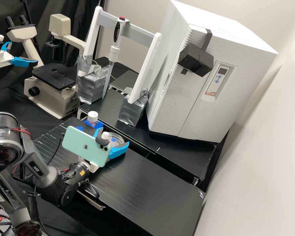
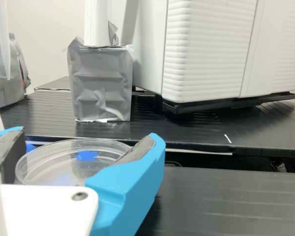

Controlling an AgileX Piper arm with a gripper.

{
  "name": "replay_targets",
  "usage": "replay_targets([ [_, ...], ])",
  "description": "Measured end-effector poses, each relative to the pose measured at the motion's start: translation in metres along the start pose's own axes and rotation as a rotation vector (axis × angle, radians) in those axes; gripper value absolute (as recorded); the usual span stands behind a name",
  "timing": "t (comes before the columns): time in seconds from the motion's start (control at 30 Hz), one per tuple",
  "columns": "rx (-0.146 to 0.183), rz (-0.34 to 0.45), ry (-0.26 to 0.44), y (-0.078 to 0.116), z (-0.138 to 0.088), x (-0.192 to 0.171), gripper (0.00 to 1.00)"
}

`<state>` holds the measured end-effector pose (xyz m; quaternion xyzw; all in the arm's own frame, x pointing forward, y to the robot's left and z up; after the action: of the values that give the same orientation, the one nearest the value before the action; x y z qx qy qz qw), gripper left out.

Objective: Close the lid

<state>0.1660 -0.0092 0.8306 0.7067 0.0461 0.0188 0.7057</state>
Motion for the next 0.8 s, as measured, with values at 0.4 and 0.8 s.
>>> replay_targets([
  [0.4, 0.018, -0.019, -0.016, -0.0027, 0.0043, 0.0013, 0.0],
  [0.8, -0.007, -0.002, -0.004, 0.0003, 0.0, -0.0006, 0.0],
])
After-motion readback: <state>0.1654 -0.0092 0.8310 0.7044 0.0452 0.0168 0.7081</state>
